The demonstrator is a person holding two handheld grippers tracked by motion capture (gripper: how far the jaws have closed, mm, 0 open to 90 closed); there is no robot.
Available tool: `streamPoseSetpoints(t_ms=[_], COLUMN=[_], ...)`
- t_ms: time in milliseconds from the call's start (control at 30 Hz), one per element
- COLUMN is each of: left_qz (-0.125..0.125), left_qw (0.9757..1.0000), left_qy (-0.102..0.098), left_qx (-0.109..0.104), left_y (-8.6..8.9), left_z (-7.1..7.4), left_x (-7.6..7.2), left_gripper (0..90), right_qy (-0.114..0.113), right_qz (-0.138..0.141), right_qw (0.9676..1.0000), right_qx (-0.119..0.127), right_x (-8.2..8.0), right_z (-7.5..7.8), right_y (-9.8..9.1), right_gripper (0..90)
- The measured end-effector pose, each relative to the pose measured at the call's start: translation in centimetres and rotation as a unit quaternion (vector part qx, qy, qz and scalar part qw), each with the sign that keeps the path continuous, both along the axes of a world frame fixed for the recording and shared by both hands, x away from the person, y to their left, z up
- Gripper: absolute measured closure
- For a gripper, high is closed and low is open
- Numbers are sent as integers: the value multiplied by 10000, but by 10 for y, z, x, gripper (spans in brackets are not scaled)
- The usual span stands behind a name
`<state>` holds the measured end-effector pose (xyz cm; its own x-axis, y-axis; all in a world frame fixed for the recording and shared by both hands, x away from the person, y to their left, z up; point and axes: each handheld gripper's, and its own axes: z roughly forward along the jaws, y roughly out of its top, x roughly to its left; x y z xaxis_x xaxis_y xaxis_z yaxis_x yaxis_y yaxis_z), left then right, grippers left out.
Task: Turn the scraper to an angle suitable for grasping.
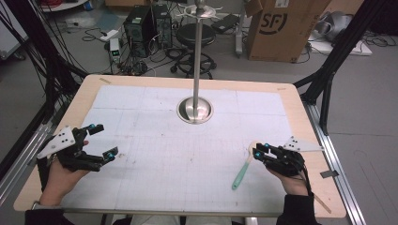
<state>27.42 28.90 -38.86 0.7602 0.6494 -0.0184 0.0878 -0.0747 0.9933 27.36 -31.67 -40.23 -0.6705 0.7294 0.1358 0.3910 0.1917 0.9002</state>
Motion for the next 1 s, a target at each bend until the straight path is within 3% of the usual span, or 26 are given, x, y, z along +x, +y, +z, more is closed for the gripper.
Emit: streamPoseSetpoints(t_ms=[33, 133, 200, 367, 467, 500, 533, 833, 900, 1000], left_qz=[55, 152, 181, 167, 158, 165, 165, 132, 157, 207], left_qw=[10000, 9997, 9994, 9994, 9994, 9994, 9994, 9994, 9994, 9992], left_qy=[20, 46, 58, 29, 33, 59, 59, 103, 141, 196], left_qx=[-40, -208, -274, -308, -294, -289, -289, -293, -276, -287], left_y=[0, 2, 3, 2, 2, 1, 1, -1, -1, -2], left_z=[-3, -10, -13, -14, -15, -15, -15, -16, -16, -16], left_x=[1, 2, 3, 3, 3, 3, 3, 5, 5, 6], left_gripper=[17, 17, 17, 17, 17, 17, 17, 17, 17, 17], right_qy=[75, 153, 206, 409, 451, 548, 560, 848, 1085, 1090], right_qz=[-80, 69, 265, 557, 689, 771, 793, 852, 943, 893], right_qw=[9999, 9997, 9989, 9967, 9946, 9919, 9912, 9887, 9848, 9857], right_qx=[-22, -160, -322, -425, -624, -842, -896, -896, -980, -923], right_x=[0, -1, -2, -11, -15, -18, -19, -21, -20, -19], right_z=[-2, -9, -13, -22, -27, -32, -34, -40, -45, -46], right_y=[0, 3, 6, 16, 21, 25, 26, 26, 29, 30], right_gripper=[792, 895, 896, 897, 897, 897, 897, 897, 896, 897])
